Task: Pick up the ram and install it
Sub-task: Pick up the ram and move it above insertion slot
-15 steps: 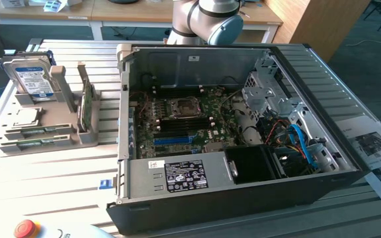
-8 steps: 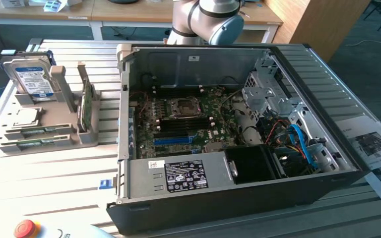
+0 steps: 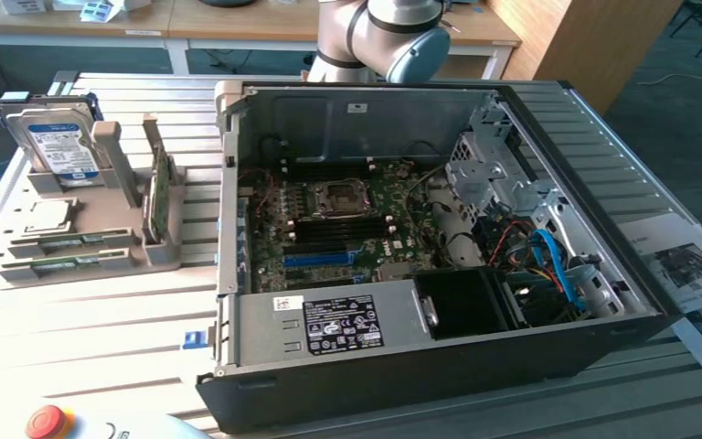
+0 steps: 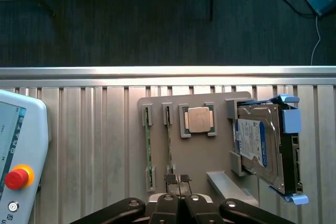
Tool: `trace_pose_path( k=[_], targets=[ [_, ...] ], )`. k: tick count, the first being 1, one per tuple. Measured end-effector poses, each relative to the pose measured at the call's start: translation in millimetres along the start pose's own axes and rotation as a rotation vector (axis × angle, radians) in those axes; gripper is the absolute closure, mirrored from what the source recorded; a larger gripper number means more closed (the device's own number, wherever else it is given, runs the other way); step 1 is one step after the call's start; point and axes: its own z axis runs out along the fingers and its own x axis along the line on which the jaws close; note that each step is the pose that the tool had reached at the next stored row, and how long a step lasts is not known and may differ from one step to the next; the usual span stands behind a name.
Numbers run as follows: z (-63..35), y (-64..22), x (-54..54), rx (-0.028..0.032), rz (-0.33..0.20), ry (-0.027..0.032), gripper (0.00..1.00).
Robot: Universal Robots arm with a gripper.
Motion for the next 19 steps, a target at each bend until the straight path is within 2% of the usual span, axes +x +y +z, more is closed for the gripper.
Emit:
trace_pose_path(
  k=[7,19],
  targets=[
    [3.2,-0.2,0.7,0.0000,0.000,0.0000,0.90],
    [24.0,-1.2,2.7,0.0001,0.000,-0.0001,0.90]
  ],
)
